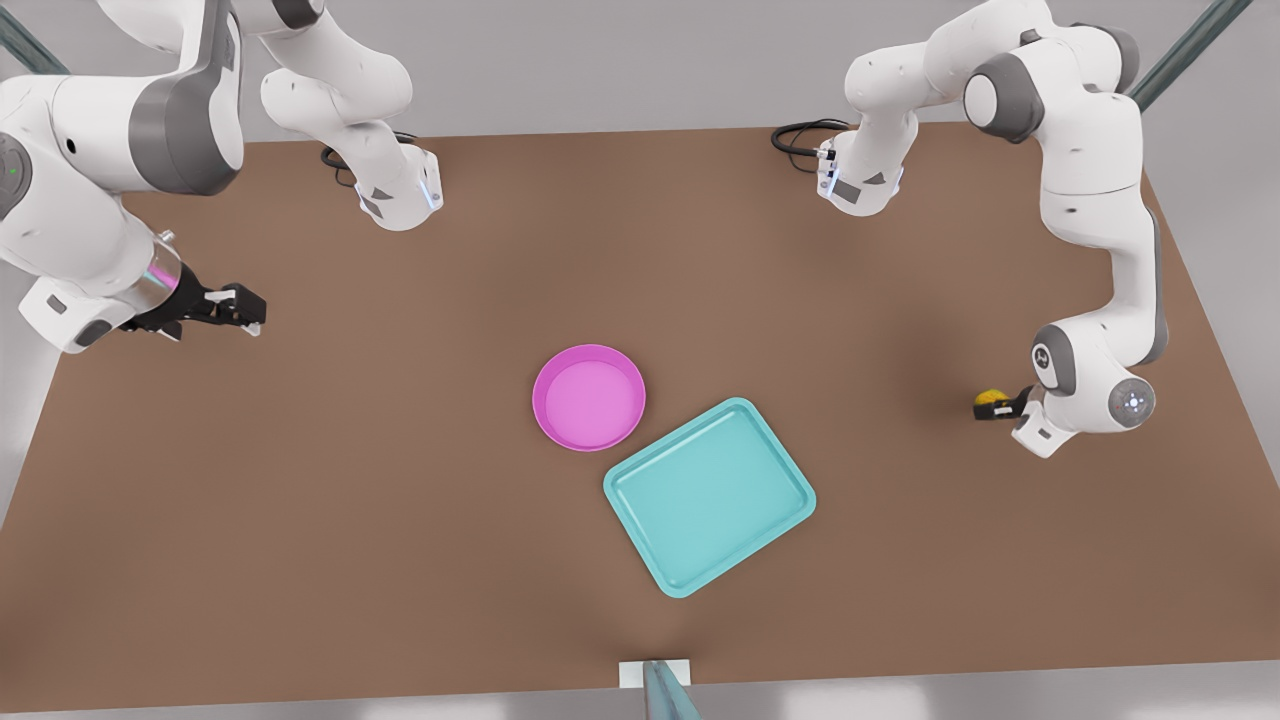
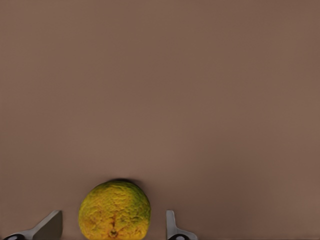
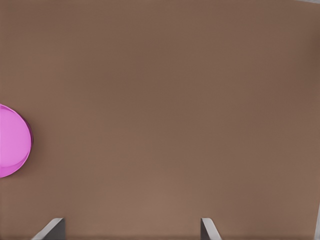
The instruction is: Place the orange on the plate with the left arm and the plate on the tray with the right arm
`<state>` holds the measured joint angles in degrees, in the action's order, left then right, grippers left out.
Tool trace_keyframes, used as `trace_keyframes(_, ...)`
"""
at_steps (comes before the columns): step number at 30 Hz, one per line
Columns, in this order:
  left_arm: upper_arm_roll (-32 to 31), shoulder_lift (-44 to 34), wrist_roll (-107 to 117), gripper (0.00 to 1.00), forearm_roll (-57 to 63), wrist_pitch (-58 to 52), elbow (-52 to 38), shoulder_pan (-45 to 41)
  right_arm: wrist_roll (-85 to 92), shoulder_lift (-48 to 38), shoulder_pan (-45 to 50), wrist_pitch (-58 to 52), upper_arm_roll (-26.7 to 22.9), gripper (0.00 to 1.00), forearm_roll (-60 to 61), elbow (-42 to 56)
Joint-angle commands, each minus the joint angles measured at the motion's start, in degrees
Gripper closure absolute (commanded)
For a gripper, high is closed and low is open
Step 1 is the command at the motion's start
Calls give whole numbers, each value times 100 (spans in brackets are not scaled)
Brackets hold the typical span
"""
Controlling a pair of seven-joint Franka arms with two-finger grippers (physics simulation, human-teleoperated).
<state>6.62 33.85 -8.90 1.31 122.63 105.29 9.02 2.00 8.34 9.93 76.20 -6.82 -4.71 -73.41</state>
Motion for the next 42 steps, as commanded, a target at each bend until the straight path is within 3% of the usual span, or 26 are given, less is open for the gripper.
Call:
trace_keyframes(1, 6, -18, -824, 0, 9, 165, 80, 12, 29, 1, 0, 0, -4, 0, 5, 3)
trace_keyframes(13, 76, 228, -1035, 0, 1, 200, 299, 12, 55, 71, 0, 0, -4, 0, 14, 3)
trace_keyframes(14, 76, 228, -1035, 2, 1, 200, 299, 21, 55, 71, 0, 0, -4, 0, 22, 3)
trace_keyframes(15, 76, 228, -1035, 21, -8, 200, 299, 21, 55, 71, 0, 0, -4, 0, 22, 3)
trace_keyframes(27, 76, 175, -956, 25, -35, 183, 291, 21, 64, 89, -8, 18, -4, 0, 40, -6)
trace_keyframes(33, 23, -220, -816, 29, -61, 147, 299, -14, 64, 97, -8, 27, -4, 0, 40, -6)
trace_keyframes(37, -311, -1011, 318, 29, -70, 130, 493, -770, 64, 124, -8, 36, -4, 0, 40, 3)
trace_keyframes(42, -372, -1284, 1802, 29, -79, -239, 273, -2870, 64, 133, -8, 44, -4, 0, 40, -6)
